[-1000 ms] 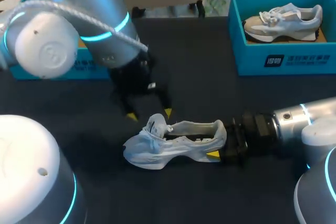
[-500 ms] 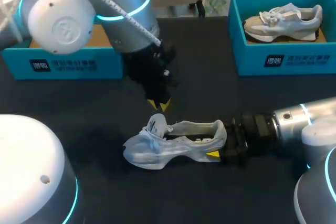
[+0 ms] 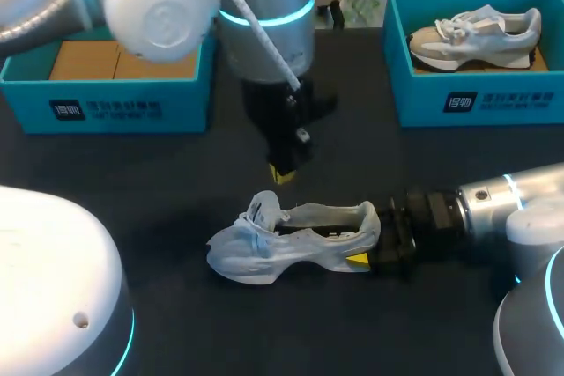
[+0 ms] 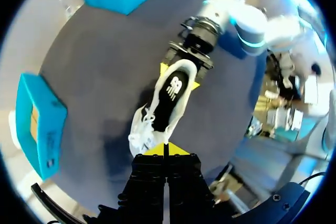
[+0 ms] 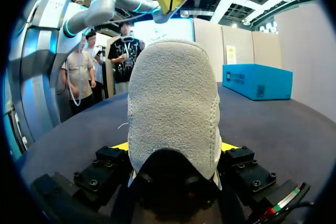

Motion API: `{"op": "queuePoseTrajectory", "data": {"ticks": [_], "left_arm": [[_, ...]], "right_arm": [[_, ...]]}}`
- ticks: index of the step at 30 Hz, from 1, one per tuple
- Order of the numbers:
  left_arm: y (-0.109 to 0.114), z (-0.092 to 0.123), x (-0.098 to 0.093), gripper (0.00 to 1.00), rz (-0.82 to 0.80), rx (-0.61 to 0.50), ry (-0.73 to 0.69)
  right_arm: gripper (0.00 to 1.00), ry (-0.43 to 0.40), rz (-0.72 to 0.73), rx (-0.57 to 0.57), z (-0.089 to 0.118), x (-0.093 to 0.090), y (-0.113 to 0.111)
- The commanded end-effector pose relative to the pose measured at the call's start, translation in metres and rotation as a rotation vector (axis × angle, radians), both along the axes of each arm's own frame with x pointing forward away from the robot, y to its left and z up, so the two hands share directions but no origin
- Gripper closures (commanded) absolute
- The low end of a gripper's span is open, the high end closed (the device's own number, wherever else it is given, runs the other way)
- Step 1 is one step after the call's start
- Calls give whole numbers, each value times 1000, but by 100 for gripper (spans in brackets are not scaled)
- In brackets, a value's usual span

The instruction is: Take the shoe out of the shoebox, open the shoe tongue, remove and reinsert the insole, then place the shoe into the shoebox

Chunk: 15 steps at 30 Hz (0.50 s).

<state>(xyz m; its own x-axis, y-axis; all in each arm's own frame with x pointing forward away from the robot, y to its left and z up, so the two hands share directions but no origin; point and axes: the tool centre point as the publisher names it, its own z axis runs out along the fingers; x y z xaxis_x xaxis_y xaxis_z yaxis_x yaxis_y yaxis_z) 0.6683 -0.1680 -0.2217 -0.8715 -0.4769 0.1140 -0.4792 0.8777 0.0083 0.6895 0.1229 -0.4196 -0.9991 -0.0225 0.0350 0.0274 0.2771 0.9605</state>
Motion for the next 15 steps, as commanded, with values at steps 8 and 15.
{"op": "queuePoseTrajectory", "data": {"ticks": [8,15], "left_arm": [[-5,-15,1,100,-339,-160,20],[-13,-35,1,100,-449,-165,18]], "right_arm": [[100,0,-1,-2,-1,0,-1],[100,0,-1,-2,-1,0,-1]]}}
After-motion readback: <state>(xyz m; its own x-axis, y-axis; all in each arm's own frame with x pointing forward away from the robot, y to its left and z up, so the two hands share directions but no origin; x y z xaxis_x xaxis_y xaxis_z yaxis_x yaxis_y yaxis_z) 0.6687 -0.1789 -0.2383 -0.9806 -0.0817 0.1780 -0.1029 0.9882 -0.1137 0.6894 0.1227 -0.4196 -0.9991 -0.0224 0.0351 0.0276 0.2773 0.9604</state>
